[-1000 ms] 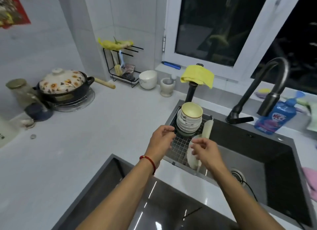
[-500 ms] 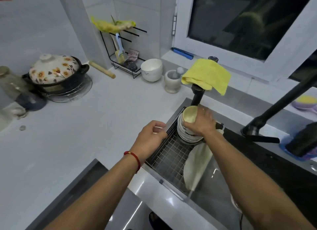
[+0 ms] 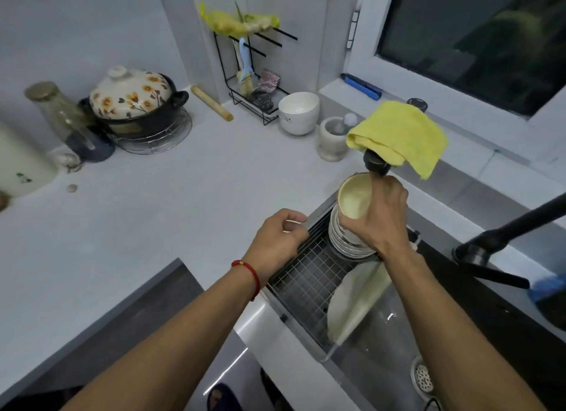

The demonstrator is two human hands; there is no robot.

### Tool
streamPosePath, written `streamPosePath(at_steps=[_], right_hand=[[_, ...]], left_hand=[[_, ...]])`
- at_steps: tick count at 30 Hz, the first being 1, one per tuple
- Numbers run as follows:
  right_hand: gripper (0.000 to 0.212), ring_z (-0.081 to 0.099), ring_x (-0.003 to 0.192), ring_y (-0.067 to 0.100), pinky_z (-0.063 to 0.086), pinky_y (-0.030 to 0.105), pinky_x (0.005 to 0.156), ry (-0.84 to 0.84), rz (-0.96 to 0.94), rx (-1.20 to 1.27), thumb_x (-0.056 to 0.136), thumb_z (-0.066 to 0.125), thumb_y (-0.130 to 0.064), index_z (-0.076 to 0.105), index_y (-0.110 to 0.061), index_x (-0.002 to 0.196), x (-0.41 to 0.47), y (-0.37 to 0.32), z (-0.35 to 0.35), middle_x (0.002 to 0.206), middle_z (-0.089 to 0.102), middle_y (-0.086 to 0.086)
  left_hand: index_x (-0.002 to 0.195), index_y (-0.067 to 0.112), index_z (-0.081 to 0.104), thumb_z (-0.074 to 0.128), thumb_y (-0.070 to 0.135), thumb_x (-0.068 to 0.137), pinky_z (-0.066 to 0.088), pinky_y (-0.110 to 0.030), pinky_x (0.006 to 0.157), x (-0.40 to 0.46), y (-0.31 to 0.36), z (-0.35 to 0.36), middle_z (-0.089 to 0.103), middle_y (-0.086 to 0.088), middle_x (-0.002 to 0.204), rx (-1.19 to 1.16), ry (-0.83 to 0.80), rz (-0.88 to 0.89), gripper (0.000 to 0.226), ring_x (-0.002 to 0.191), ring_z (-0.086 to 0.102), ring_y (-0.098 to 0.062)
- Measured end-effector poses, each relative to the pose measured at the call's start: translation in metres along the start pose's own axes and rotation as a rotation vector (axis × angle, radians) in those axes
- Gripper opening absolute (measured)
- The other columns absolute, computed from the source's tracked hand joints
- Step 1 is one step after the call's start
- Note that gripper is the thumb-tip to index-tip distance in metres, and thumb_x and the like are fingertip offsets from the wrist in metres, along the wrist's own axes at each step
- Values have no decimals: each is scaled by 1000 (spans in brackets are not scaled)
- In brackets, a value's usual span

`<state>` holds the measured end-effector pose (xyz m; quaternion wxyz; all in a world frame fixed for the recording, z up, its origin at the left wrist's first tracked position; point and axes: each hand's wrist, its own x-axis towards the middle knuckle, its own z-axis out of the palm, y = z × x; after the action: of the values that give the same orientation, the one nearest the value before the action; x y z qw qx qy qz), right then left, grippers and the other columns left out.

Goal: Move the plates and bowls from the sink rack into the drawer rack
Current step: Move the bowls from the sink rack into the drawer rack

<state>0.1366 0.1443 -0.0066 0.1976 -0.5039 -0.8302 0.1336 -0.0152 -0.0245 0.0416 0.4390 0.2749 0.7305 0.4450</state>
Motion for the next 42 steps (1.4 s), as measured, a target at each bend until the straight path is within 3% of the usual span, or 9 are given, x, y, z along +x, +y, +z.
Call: streamPosePath(at_steps=[4, 9, 13, 18, 21, 24, 28, 32, 42], right_hand=[[111, 34, 134, 30, 34, 43, 112, -107, -198, 224, 62, 85, -54, 31, -27, 155, -18, -39, -18, 145, 38, 10], [107, 31, 140, 10, 22, 7, 105, -427, -453, 437, 61, 85, -53, 33, -35, 153, -58, -117, -11, 151, 36, -8], [114, 28, 143, 2, 24, 3, 103, -679, -633, 507, 61, 87, -60, 27, -40, 156, -100, -187, 18, 154, 32, -17], [93, 46, 132, -13, 42, 21, 107, -1188, -429, 722, 69, 72, -78, 33, -54, 150, -157, -268, 61, 152, 42, -26], [58, 65, 127, 15, 56, 36, 102, -1558, -236, 849, 90, 63, -59, 60, -32, 141, -217, -316, 95, 143, 65, -1], [49, 62, 132, 37, 51, 52, 108, -1798, -199, 892, 99, 60, -38, 61, -15, 142, -301, -362, 119, 141, 65, 18], [50, 63, 130, 33, 53, 45, 108, -1888, -277, 811, 96, 68, -30, 60, -11, 142, -420, -420, 140, 138, 68, 16], [47, 69, 121, 30, 60, 31, 92, -1948, -231, 735, 94, 68, -22, 60, -8, 139, -546, -477, 150, 129, 72, 16], [45, 76, 104, 35, 63, 39, 92, -2003, -132, 703, 87, 77, -22, 67, 4, 122, -724, -613, 177, 115, 74, 29]], left_hand=[[112, 23, 68, 62, 24, 96, 63, -36, 85, -4, -6, -11, 67, -8, 116, -254, 102, 5, 16, 99, 71, -20], [129, 22, 62, 68, 43, 92, 59, -35, 77, -39, -37, -58, 68, -11, 123, -638, 59, -69, 43, 100, 71, -25], [126, 26, 66, 60, 40, 98, 60, -48, 83, -93, -89, -110, 68, -14, 126, -717, 274, -37, 32, 108, 69, -30], [129, 25, 67, 49, 49, 101, 57, -54, 91, -190, -170, -175, 71, -11, 126, -888, 556, -32, 41, 117, 67, -32], [132, 21, 65, 44, 52, 103, 60, -45, 81, -260, -215, -206, 70, -12, 128, -958, 713, -1, 47, 115, 68, -29], [131, 17, 65, 41, 56, 101, 60, -35, 79, -336, -262, -234, 72, -12, 124, -954, 846, -38, 54, 113, 70, -27], [124, 25, 68, 39, 66, 95, 62, -31, 70, -445, -341, -269, 77, -5, 109, -942, 952, -121, 58, 95, 76, -19], [127, 29, 63, 34, 64, 100, 56, -57, 95, -552, -417, -302, 74, -5, 119, -985, 1047, -219, 54, 111, 70, -28], [144, 17, 47, 46, 42, 104, 57, -60, 90, -699, -518, -401, 54, -17, 140, -1169, 1273, -242, 47, 123, 58, -37]])
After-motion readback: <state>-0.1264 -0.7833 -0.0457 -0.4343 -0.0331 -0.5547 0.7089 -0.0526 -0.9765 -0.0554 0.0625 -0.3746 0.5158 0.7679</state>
